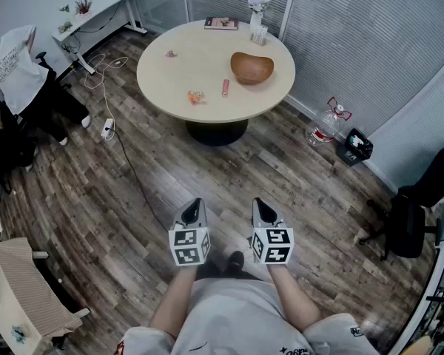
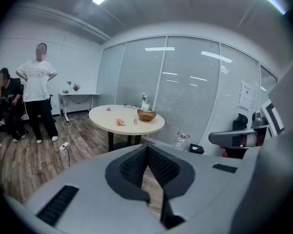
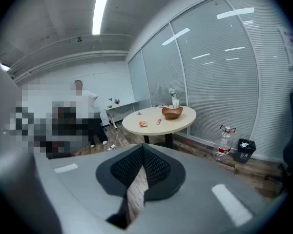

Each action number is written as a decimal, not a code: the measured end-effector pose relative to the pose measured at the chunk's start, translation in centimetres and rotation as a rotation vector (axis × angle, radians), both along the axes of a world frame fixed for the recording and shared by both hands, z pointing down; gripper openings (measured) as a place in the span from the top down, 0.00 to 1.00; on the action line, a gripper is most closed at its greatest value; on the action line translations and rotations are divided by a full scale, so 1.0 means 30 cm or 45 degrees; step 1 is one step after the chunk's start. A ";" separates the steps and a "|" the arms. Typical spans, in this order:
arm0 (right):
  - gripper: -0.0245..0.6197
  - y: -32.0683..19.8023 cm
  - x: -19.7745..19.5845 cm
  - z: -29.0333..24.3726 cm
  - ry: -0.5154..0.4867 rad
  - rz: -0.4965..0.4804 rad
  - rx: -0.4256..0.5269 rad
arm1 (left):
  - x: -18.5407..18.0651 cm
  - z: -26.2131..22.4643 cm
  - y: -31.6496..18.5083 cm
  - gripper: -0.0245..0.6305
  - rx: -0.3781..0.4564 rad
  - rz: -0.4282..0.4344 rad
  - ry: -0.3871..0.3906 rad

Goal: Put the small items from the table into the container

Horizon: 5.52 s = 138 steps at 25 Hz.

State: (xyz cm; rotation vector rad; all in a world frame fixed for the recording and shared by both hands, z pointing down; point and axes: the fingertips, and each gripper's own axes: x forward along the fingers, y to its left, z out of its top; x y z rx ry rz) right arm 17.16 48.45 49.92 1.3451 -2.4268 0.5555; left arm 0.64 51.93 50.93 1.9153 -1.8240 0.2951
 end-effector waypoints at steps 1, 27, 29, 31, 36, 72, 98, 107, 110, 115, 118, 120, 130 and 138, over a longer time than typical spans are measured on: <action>0.96 -0.001 0.003 0.002 0.000 0.001 0.000 | 0.004 0.001 -0.002 0.96 0.001 0.001 -0.001; 0.96 -0.141 0.039 0.008 -0.050 -0.068 -0.003 | 0.035 0.034 -0.167 0.96 -0.035 -0.047 0.005; 0.96 -0.196 0.031 0.015 -0.053 -0.067 -0.013 | 0.018 0.045 -0.228 0.96 -0.042 -0.050 0.010; 0.96 -0.262 0.001 0.022 -0.054 -0.067 -0.016 | -0.015 0.061 -0.295 0.96 -0.045 -0.050 0.018; 0.96 -0.488 -0.137 0.023 -0.040 -0.097 -0.003 | -0.129 0.102 -0.518 0.96 -0.051 -0.050 0.027; 0.96 -1.803 -0.535 0.105 0.023 -0.465 -0.092 | -0.486 0.455 -1.619 0.91 -0.399 -0.329 0.038; 0.96 -1.846 -0.516 0.124 0.033 -0.438 -0.121 | -0.606 0.629 -1.735 0.62 -0.520 -0.391 -0.156; 0.96 -1.886 -0.382 0.087 -0.010 -0.262 -0.097 | -0.325 0.207 -2.110 0.65 -0.162 -0.027 -0.089; 0.96 -1.906 -0.309 0.074 -0.014 -0.176 -0.085 | -0.183 0.165 -2.232 0.65 -0.132 0.143 -0.075; 0.96 -1.917 -0.184 0.073 -0.014 -0.045 -0.079 | 0.012 0.276 -2.317 0.65 -0.239 0.351 -0.102; 0.96 -1.919 -0.110 0.086 -0.013 0.018 -0.092 | 0.100 0.362 -2.343 0.65 -0.296 0.458 -0.148; 0.96 -1.919 -0.071 0.094 -0.016 0.052 -0.103 | 0.136 0.406 -2.359 0.63 -0.307 0.511 -0.183; 0.96 -1.922 -0.060 0.103 -0.037 0.046 -0.113 | 0.087 0.382 -2.317 0.49 -0.297 0.405 -0.021; 0.96 -1.939 -0.194 0.087 -0.050 -0.115 -0.090 | -0.090 0.202 -2.211 0.66 -0.112 0.204 0.068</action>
